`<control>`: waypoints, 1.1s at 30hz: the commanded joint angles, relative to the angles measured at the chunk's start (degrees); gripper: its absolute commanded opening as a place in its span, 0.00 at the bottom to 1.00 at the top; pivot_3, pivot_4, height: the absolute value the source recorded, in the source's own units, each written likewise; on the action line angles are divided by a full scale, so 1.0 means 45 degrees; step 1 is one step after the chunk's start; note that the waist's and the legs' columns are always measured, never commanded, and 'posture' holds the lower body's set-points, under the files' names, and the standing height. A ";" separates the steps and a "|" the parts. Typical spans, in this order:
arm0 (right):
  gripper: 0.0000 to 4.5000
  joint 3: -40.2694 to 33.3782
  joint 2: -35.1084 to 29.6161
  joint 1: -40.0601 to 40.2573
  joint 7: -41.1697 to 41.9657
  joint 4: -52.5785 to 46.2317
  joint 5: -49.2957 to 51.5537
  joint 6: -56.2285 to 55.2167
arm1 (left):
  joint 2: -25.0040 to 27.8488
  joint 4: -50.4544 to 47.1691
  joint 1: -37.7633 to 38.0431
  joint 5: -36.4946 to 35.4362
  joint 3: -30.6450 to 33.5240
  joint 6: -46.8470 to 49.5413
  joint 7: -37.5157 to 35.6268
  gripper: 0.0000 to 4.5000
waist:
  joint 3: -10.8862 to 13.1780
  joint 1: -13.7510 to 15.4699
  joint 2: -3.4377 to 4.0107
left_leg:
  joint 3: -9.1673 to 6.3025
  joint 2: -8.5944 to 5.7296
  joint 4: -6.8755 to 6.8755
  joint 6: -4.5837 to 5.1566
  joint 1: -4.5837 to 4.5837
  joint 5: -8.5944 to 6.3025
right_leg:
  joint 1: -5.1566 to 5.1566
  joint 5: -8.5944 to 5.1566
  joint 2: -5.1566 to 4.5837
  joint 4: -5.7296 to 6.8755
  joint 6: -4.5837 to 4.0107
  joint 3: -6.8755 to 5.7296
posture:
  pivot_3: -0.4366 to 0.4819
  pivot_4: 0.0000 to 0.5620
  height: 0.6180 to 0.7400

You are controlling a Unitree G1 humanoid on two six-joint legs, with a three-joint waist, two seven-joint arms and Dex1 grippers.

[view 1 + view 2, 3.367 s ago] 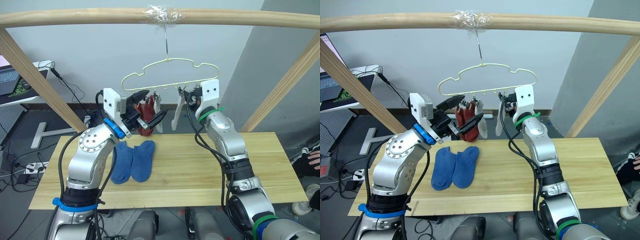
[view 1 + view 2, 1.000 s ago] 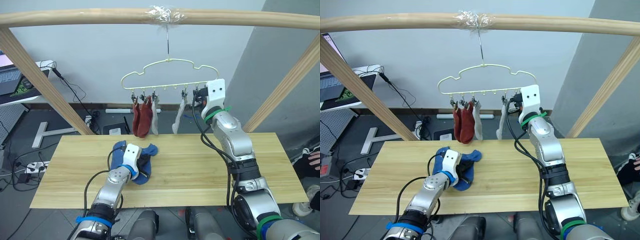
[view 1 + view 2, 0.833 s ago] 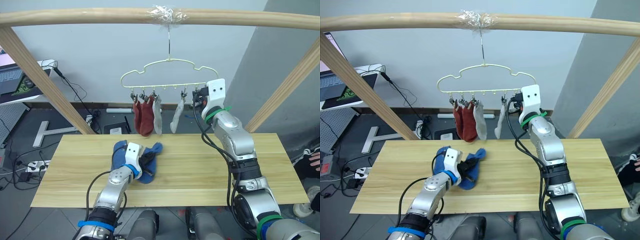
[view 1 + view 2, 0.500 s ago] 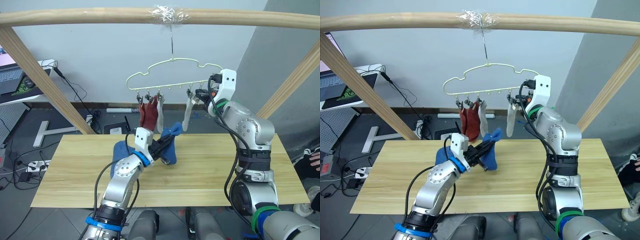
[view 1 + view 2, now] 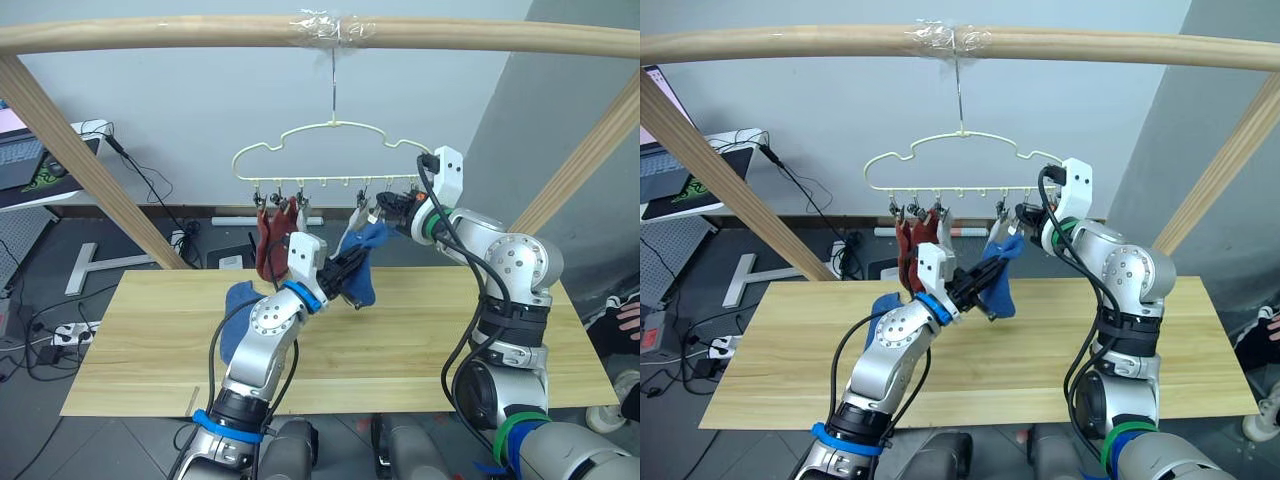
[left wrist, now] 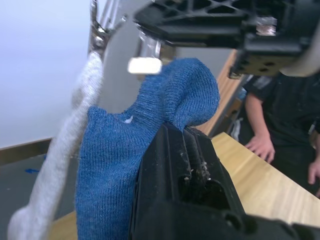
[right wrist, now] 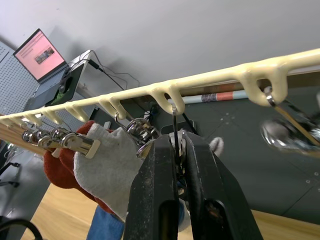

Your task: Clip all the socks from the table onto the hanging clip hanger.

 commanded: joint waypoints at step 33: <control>0.70 -0.0722 0.0191 -0.0213 -0.0325 -0.0633 0.1245 0.0633 | -0.0135 -0.0371 -0.0248 -0.0092 -0.0022 -0.0147 0.0064 0.00 | 0.0014 -0.0005 0.0022 | 0.0001 0.0002 -0.0005 0.0000 -0.0004 0.0000 | -0.0003 -0.0001 0.0002 -0.0007 0.0002 0.0000 | 0.48 0.41 1.00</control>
